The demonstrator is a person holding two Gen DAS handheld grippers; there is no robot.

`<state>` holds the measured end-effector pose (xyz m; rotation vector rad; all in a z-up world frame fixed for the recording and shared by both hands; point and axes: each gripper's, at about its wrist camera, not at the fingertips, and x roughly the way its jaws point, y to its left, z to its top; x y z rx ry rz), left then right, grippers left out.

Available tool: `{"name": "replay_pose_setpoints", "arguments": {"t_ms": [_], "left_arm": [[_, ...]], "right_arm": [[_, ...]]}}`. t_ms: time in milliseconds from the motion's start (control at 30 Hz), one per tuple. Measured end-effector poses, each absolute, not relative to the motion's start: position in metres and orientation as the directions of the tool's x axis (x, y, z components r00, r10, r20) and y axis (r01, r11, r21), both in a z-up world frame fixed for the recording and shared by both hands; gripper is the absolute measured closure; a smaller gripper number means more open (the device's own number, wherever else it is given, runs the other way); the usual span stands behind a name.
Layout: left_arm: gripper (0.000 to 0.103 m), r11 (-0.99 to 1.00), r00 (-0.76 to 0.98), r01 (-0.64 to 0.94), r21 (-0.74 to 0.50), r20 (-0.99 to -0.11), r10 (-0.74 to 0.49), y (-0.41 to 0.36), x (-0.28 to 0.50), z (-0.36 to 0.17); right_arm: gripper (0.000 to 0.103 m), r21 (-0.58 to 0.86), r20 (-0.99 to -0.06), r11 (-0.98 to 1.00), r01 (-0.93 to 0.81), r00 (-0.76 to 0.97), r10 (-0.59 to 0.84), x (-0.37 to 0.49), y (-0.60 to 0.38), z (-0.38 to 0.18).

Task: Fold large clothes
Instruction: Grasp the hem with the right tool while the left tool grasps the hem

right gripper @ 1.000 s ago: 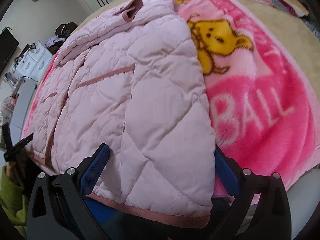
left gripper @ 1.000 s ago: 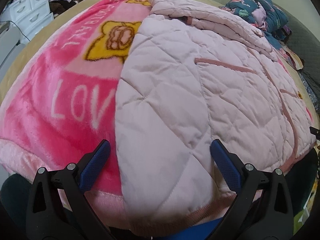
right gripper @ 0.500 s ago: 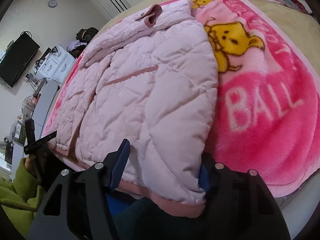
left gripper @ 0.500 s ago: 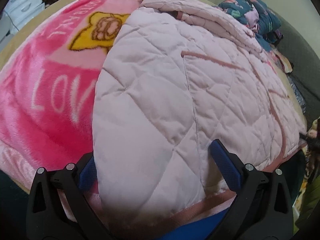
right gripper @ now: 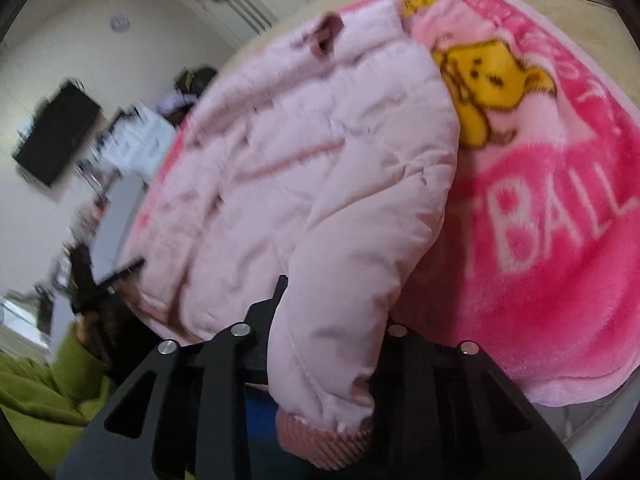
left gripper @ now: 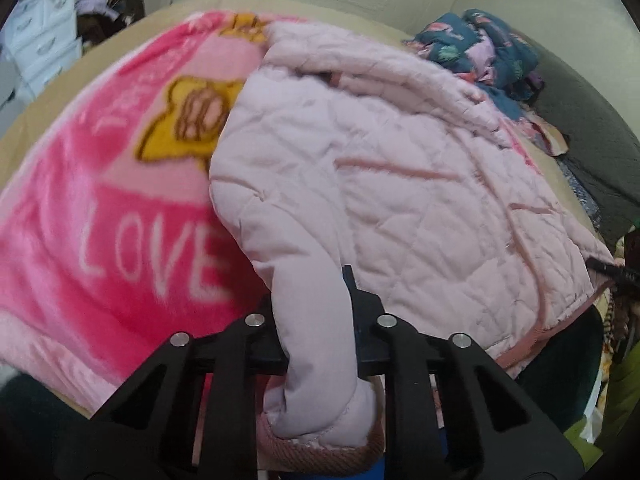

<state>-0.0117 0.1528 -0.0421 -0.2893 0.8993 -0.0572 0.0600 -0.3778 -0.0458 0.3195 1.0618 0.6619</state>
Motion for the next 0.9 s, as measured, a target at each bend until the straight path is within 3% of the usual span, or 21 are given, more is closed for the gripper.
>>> {"name": "replay_pose_setpoints", "arguments": {"t_ms": [400, 900], "left_arm": [[0.094, 0.953, 0.759, 0.006, -0.302, -0.619, -0.201, 0.153, 0.012, 0.029], [0.093, 0.951, 0.811, 0.019, -0.308, -0.551, -0.195, 0.157, 0.052, 0.071]], "right_arm": [[0.085, 0.528, -0.504, 0.737, -0.423, 0.543, 0.672, 0.085, -0.364, 0.043], [0.086, 0.607, -0.403, 0.707, -0.364, 0.626, 0.668, 0.141, -0.363, 0.075]]}}
